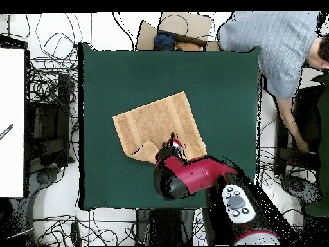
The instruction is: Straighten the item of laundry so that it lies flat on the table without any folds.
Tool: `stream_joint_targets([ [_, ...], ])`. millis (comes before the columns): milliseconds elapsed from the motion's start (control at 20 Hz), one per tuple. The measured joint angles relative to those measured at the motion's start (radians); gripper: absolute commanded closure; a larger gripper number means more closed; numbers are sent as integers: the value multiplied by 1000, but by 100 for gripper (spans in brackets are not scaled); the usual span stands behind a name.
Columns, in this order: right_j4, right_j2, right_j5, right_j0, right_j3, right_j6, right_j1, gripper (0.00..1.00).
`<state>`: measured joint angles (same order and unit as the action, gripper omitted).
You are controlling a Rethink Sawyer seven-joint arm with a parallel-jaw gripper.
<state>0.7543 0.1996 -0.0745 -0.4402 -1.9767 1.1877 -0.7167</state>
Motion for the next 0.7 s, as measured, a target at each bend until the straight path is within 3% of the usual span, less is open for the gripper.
stream_joint_targets([
  [400, -1, -126, -206, 109, 52, 0, 93, 0],
  [700, -1, -178, -254, 130, 67, 0, 139, 0],
])
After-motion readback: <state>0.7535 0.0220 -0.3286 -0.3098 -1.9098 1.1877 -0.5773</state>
